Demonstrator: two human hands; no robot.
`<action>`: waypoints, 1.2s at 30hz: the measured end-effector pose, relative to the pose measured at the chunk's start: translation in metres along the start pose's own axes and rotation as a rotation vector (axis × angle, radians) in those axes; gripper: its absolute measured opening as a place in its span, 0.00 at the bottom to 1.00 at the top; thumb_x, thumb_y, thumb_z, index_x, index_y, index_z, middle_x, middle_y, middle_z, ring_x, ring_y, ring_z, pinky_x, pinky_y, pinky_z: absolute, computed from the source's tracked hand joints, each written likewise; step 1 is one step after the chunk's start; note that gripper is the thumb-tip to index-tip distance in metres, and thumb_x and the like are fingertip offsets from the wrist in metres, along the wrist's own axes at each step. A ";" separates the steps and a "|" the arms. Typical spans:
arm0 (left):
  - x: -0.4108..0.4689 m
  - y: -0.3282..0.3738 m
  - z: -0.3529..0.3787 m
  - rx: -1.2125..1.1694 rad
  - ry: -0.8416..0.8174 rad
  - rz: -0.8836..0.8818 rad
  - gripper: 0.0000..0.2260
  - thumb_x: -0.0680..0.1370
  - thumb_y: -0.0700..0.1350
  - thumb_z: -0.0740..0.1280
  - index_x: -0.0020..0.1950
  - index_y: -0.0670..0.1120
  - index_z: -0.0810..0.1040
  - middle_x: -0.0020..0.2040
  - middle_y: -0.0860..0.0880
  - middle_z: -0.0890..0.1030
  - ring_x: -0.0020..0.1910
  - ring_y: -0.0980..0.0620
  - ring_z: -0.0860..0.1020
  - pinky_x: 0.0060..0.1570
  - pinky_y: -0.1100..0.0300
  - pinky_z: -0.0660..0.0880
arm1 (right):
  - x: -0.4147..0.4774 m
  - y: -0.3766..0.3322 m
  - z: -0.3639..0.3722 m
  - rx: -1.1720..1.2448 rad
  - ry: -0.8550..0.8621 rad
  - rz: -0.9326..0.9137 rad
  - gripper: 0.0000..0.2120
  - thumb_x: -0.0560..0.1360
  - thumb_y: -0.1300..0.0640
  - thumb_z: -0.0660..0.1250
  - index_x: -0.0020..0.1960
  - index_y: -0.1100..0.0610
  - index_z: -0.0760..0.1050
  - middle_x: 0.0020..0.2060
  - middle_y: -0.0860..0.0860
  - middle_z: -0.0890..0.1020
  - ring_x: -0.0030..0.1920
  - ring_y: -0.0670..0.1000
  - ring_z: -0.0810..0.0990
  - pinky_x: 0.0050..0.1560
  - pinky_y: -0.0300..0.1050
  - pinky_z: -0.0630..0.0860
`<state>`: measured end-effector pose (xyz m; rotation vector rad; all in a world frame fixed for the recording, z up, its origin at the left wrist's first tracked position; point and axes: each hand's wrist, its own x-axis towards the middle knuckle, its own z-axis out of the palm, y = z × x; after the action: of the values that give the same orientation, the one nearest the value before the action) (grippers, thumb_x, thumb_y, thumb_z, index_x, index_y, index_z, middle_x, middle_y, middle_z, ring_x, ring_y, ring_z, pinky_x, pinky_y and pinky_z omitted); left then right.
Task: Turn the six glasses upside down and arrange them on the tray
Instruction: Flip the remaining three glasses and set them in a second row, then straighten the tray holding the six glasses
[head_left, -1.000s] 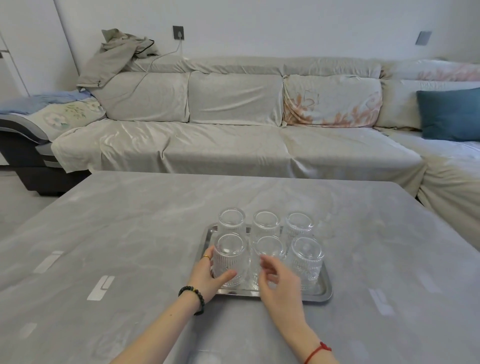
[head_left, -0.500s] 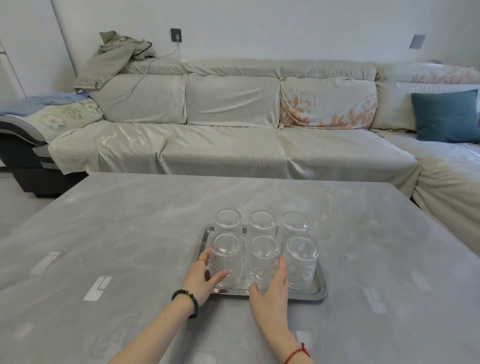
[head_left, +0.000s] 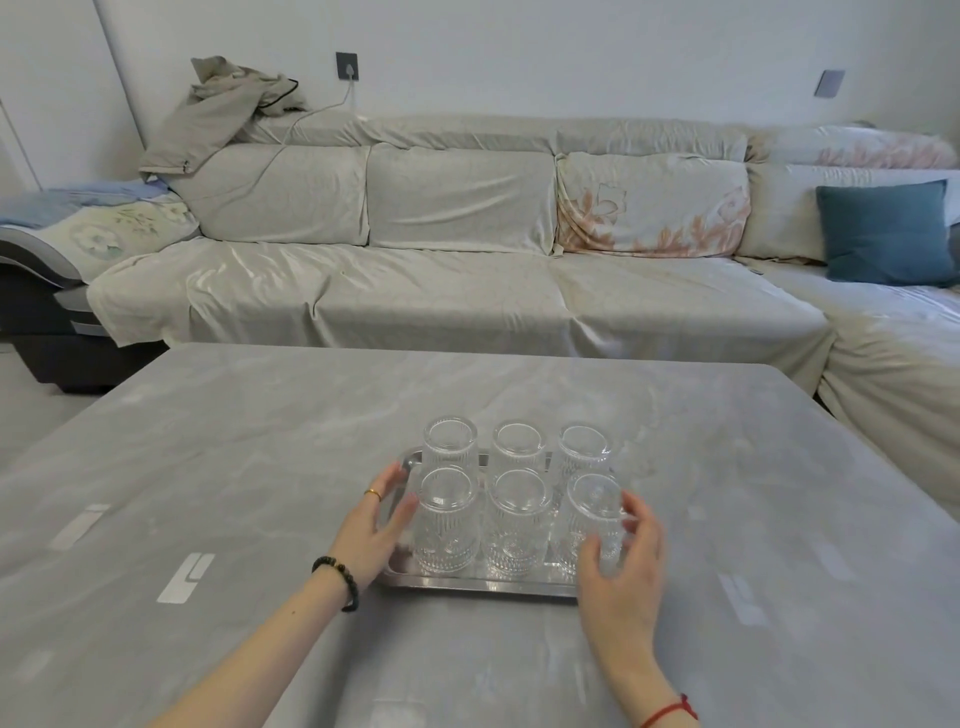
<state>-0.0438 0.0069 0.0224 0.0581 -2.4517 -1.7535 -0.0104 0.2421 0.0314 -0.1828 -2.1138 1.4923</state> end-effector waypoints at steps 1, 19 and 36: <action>0.007 0.004 0.000 -0.032 0.018 -0.014 0.34 0.68 0.66 0.56 0.70 0.50 0.60 0.68 0.53 0.68 0.68 0.56 0.65 0.66 0.63 0.59 | 0.007 0.005 -0.005 -0.019 -0.025 0.043 0.27 0.71 0.66 0.65 0.67 0.55 0.63 0.64 0.53 0.69 0.63 0.52 0.68 0.64 0.45 0.64; 0.072 0.028 0.018 -0.053 -0.123 -0.272 0.32 0.75 0.62 0.39 0.73 0.46 0.54 0.75 0.46 0.58 0.73 0.48 0.59 0.74 0.48 0.51 | 0.038 0.024 -0.014 0.064 -0.300 0.308 0.25 0.77 0.48 0.58 0.71 0.53 0.59 0.70 0.50 0.67 0.66 0.46 0.66 0.64 0.39 0.58; 0.044 -0.011 -0.002 0.040 -0.040 -0.232 0.25 0.78 0.56 0.44 0.71 0.44 0.60 0.73 0.46 0.63 0.72 0.49 0.60 0.67 0.59 0.54 | 0.120 0.007 0.001 0.184 -0.503 0.483 0.27 0.79 0.44 0.43 0.71 0.59 0.58 0.71 0.56 0.64 0.68 0.55 0.66 0.70 0.51 0.60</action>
<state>-0.0872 -0.0034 0.0159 0.3268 -2.5996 -1.8087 -0.1140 0.2922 0.0668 -0.2899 -2.4089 2.1947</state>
